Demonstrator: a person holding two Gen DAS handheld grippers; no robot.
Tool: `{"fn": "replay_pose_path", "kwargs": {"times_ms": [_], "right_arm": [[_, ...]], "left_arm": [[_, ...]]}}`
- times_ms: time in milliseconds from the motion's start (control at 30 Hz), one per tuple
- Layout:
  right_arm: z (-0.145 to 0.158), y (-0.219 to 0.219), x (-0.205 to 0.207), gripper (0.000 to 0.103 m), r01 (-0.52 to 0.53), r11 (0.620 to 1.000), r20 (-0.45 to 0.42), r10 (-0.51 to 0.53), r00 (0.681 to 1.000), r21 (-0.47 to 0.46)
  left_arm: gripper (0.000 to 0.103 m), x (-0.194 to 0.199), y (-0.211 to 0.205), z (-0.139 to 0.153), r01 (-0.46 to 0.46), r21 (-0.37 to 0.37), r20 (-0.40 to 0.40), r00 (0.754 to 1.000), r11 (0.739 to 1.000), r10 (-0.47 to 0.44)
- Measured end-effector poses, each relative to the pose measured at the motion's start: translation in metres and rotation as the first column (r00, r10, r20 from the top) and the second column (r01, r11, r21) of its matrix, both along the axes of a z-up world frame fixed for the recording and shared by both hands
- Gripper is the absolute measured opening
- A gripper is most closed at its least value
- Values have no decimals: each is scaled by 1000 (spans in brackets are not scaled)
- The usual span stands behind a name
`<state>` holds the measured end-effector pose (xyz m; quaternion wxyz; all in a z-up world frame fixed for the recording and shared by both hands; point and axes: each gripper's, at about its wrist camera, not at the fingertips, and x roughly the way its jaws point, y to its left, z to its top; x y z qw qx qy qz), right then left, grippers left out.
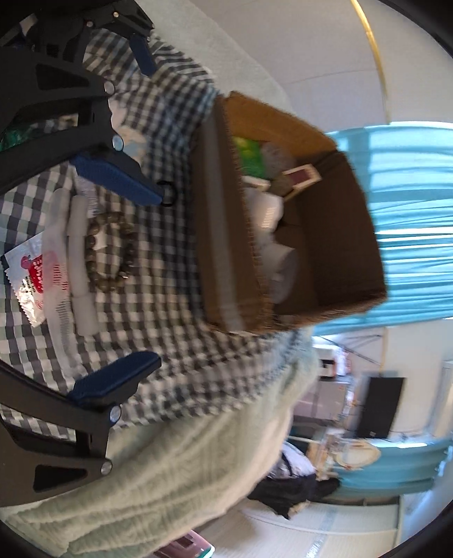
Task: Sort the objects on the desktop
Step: 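Grasp the white plush toy with the left gripper while the right gripper grasps the bead bracelet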
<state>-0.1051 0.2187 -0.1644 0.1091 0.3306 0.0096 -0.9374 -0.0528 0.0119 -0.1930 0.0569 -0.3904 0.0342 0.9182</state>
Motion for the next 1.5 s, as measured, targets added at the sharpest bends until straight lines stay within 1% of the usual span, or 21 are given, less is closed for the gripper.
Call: {"fn": "replay_pose_path", "kwargs": {"times_ms": [33, 67, 100, 167, 233, 267, 333, 367, 400, 433, 533, 567, 633, 767, 833, 1000, 1100, 1233, 1400, 1433, 1500], "right_arm": [[-8, 1, -6, 70, -4, 1000, 37, 4, 999, -9], [-15, 1, -10, 65, -4, 1000, 63, 4, 998, -13], [-21, 0, -14, 58, -4, 1000, 87, 5, 996, -12], [-33, -4, -22, 56, -8, 1000, 128, 7, 992, 13], [-41, -8, -27, 56, -16, 999, 152, 11, 988, 28], [-45, -10, -30, 56, -17, 999, 166, 11, 986, 37], [-53, -11, -34, 56, -10, 999, 196, 0, 981, 49], [-61, -10, -39, 55, 0, 999, 230, -12, 973, 49], [-71, -9, -43, 51, 9, 999, 267, -21, 964, 45], [-81, -7, -48, 50, 19, 999, 297, -32, 954, 47], [-87, -7, -53, 46, 23, 998, 311, -39, 950, 55], [-87, -7, -53, 44, 23, 998, 311, -40, 950, 57], [-88, -7, -53, 34, 24, 997, 310, -43, 950, 67], [-86, -7, -51, 21, 27, 997, 304, -49, 951, 79], [-84, -6, -50, 11, 27, 997, 299, -48, 953, 75], [-72, 2, -46, 11, 53, 997, 269, -67, 961, 60], [-58, 5, -38, 11, 57, 997, 222, -69, 973, 58], [-37, 5, -22, 11, 48, 998, 150, -53, 987, 35], [-11, 1, -2, 11, 45, 999, 58, -44, 997, -12], [-10, 1, -9, 11, 41, 999, 49, -40, 998, -20], [-2, 2, -3, 11, 39, 998, 20, -38, 999, -45]], "left_arm": [[86, -2, -1, -2, 2, 7, 15, 1000, 1000, -2], [85, -3, -1, -4, 5, 11, 25, 1000, 1000, -6], [84, -4, -1, -6, 9, 14, 37, 999, 1000, -10], [84, -8, -1, -12, 14, 14, 73, 997, 1000, -15], [83, -14, -1, -23, 12, 9, 132, 991, 1000, -13], [81, -18, -2, -30, 12, 10, 172, 985, 1000, -14], [72, -24, -4, -42, 1, 19, 228, 974, 1000, -6], [62, -26, -7, -45, -9, 26, 245, 970, 1000, 3], [58, -27, -8, -47, -12, 33, 255, 967, 999, 4], [58, -28, -9, -49, -12, 37, 262, 965, 999, 2], [58, -27, -8, -49, -6, 35, 256, 967, 999, -3], [58, -26, -7, -49, -6, 36, 254, 967, 999, -3], [58, -25, -8, -48, -5, 37, 250, 968, 999, -4], [58, -23, -8, -45, -3, 38, 232, 973, 999, -6], [58, -24, -8, -43, -6, 43, 228, 974, 999, -4], [58, -19, -6, -29, -2, 51, 163, 987, 999, -6], [58, -15, -1, -20, 17, 44, 116, 993, 999, -22], [58, -7, 1, -10, 26, 26, 80, 996, 999, -28], [58, -3, 4, 5, 42, 50, 23, 999, 998, -43], [58, 0, 4, 10, 48, 54, 8, 999, 997, -48], [58, 3, 7, 20, 60, 60, -24, 998, 996, -59]]}}
